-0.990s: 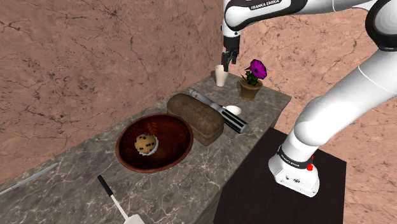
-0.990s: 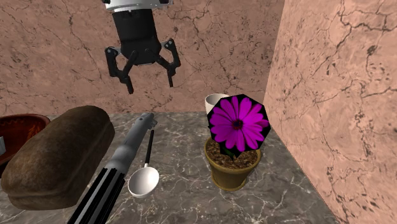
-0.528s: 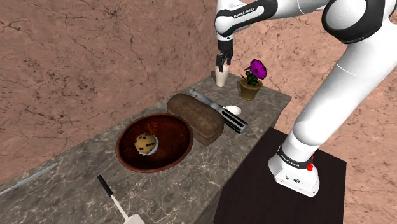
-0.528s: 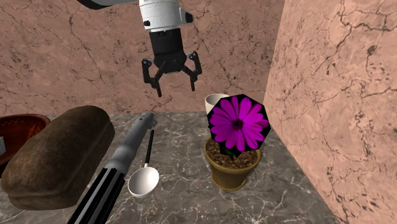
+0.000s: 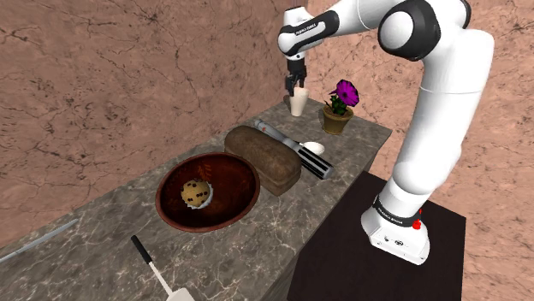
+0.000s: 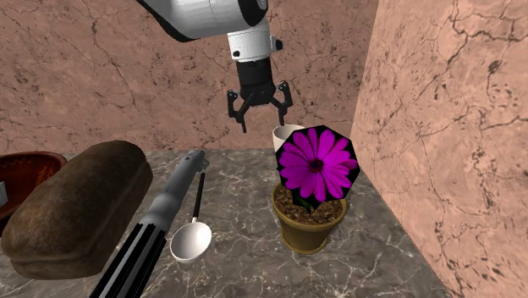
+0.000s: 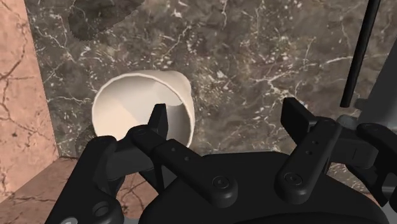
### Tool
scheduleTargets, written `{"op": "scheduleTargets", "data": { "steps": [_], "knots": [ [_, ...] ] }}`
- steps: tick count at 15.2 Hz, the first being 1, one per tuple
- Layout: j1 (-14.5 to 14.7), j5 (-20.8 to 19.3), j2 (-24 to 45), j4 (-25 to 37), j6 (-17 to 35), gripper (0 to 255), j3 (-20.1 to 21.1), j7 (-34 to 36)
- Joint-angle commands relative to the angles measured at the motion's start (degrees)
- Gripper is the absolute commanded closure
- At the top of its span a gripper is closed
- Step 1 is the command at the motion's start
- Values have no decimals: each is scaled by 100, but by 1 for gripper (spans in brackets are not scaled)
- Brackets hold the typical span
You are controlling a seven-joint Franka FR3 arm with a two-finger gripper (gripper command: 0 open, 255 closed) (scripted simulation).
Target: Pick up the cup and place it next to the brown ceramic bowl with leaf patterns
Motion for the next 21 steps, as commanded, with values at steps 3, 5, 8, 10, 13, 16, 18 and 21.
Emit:
{"op": "scheduleTargets", "data": {
  "steps": [3,5,8,10,13,16,18,21],
  "knots": [
    [-160,124,820,844,-40,0,-42,-149],
    [-173,125,856,741,100,0,-43,-149],
    [-194,131,922,605,305,0,-46,-151],
    [-212,136,986,496,479,0,-49,-153],
    [-212,136,986,495,479,0,-48,-153],
    [-212,136,986,496,479,0,-48,-153],
    [-212,136,986,496,478,0,-49,-154],
    [-212,136,986,496,478,255,-49,-154]
  ]
}}
